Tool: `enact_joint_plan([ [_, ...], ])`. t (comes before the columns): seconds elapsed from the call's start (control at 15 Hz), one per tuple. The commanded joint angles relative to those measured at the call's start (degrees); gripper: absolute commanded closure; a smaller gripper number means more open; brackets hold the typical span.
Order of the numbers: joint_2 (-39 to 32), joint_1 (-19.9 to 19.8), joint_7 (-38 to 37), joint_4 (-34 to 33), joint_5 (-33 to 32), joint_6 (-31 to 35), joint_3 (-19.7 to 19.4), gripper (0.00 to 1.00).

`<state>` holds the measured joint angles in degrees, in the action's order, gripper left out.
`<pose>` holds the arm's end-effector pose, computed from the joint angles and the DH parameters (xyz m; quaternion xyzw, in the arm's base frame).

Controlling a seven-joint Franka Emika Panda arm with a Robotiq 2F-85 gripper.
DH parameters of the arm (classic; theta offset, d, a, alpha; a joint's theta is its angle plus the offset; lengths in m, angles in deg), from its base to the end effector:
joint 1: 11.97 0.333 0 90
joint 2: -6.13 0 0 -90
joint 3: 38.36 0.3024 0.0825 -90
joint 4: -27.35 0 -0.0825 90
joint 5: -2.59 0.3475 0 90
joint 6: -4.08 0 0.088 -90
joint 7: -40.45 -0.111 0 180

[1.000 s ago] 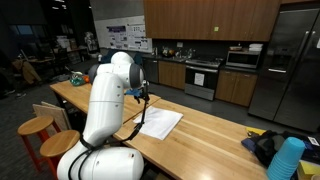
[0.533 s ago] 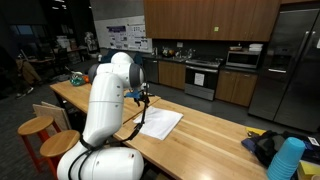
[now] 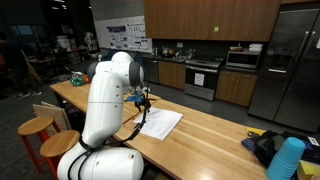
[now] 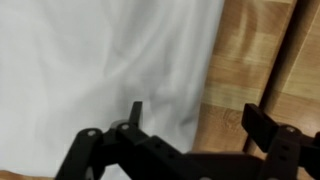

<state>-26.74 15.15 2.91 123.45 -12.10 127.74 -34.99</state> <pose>0.5537 0.3086 0.2704 0.9951 0.0106 0.0116 0.0972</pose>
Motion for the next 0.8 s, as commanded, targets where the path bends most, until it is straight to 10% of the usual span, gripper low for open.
enact_joint_plan([
  [0.0, 3.66, -0.72, 1.13, 4.66, -1.75, 0.37, -0.07, 0.0],
  [0.73, -0.05, -1.66, 5.04, -1.25, -8.69, 2.87, -0.82, 0.0],
])
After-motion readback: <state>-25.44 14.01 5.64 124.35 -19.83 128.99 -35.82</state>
